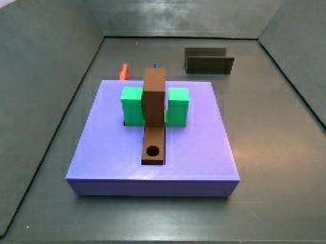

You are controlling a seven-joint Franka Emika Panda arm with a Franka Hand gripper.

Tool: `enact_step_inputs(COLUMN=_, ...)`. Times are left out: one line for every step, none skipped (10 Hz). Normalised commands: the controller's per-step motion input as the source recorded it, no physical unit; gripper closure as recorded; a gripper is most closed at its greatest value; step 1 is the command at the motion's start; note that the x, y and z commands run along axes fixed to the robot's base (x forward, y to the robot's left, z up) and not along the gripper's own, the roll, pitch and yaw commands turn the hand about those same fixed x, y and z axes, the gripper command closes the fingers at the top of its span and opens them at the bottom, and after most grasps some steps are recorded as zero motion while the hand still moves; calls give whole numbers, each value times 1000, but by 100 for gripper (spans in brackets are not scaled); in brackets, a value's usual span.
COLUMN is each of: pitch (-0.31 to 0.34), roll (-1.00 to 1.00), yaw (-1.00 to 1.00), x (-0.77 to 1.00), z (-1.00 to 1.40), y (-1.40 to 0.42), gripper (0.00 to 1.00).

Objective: Pick up the blue object. Move up. Place the blue object on the fixture. Regrasp the blue object. Move to above the board. Insert the blue object.
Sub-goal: Pick up the blue object.

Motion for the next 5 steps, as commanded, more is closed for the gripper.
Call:
enact_step_inputs(pitch=0, roll=0, yaw=0, x=40, z=-11, y=-543, gripper=0)
enact_step_inputs(pitch=1, roll=0, yaw=0, x=231, z=-77, y=-1000, gripper=0)
enact_step_inputs(pitch=0, roll=0, yaw=0, x=229, z=-89, y=-1000, gripper=0)
enact_step_inputs(pitch=0, roll=0, yaw=0, x=220, z=-111, y=-1000, gripper=0)
enact_step_inputs(pitch=0, roll=-3, yaw=0, x=174, z=-143, y=-1000, gripper=0)
